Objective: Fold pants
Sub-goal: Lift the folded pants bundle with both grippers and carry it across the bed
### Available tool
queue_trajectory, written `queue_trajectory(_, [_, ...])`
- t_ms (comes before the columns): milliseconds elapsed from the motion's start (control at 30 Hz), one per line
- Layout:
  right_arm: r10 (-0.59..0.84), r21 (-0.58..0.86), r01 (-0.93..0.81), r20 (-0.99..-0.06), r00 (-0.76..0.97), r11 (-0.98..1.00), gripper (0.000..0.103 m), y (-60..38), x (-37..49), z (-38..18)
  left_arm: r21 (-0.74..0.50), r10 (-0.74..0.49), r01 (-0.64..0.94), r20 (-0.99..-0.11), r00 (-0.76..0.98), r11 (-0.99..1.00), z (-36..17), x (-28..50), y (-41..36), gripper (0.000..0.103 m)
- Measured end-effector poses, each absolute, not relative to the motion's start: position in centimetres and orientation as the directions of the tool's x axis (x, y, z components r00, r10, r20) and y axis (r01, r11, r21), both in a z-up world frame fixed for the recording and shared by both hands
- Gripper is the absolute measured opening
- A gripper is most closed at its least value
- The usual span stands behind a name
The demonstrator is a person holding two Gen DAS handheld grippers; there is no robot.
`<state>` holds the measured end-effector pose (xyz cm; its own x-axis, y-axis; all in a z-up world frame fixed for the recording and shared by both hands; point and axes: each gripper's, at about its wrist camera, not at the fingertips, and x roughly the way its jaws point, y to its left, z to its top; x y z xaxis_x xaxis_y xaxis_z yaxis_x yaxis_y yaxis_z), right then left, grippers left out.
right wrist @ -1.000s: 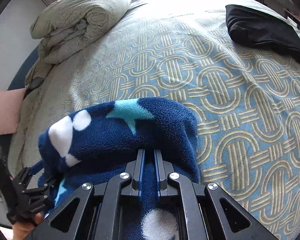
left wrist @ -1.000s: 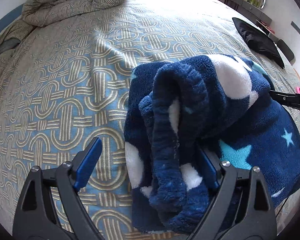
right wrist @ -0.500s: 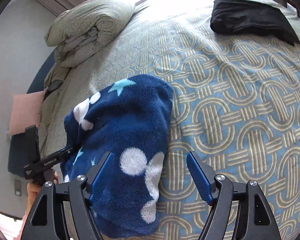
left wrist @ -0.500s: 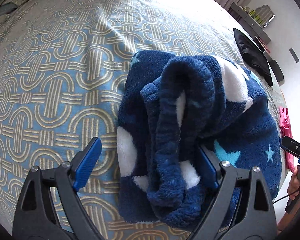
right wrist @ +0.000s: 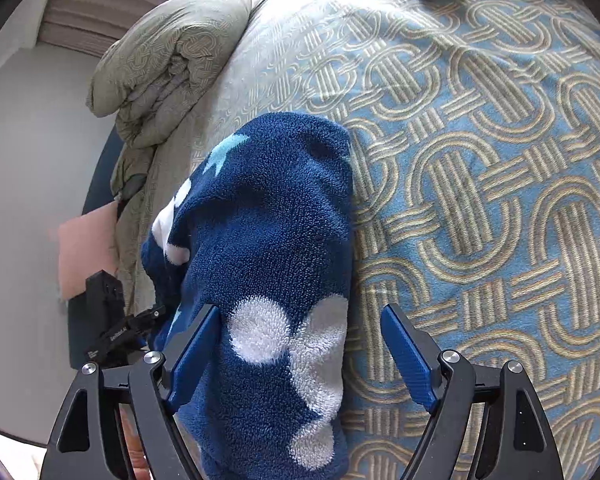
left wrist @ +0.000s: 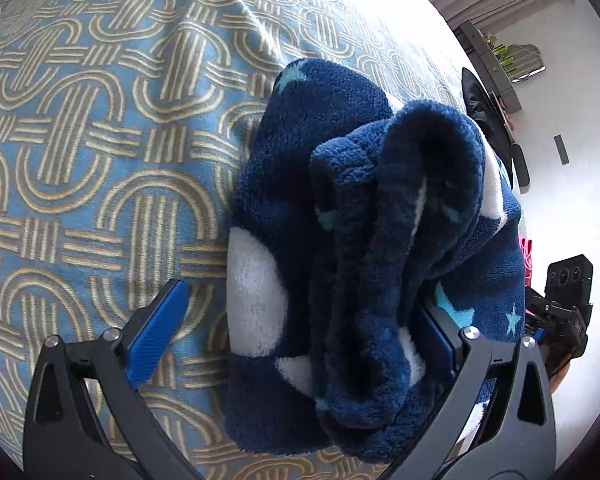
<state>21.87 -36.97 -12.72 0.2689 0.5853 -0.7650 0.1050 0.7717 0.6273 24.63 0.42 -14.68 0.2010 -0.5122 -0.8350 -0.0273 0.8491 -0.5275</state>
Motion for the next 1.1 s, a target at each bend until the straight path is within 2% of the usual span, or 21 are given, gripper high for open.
queue_trajectory(300, [0.653,0.683,0.111,-0.726,0.214,0.722,0.091,-35.4,23.1,-14.7,-0.526,-0.52,0.02,-0.833,0.192,0.85,-14.5,24.9,-0.2,0.103])
queue_trajectory(500, [0.657,0.684,0.1,-0.724,0.208,0.722,0.099,-34.4,23.5,-15.5,-0.532,-0.54,0.093,-0.823,0.174,0.841,-14.3,24.3,-2.4,0.103])
queue_trajectory(700, [0.649,0.673,0.074,-0.733,0.202,0.736,0.102,-33.3,24.1,-15.6,-0.517,-0.531,0.119,-0.828,0.179,0.847,-14.4,24.4,-3.6,0.103])
queue_trajectory(1000, [0.64,0.656,0.044,-0.747,0.183,0.753,0.102,-32.5,24.5,-15.6,-0.523,-0.544,0.149,-0.818,0.189,0.839,-14.5,25.7,-5.2,0.102])
queue_trajectory(1100, [0.619,0.635,0.036,-0.762,0.191,0.771,0.097,-32.2,24.4,-15.4,-0.515,-0.538,0.159,-0.818,0.202,0.842,-14.1,25.7,-5.2,0.095])
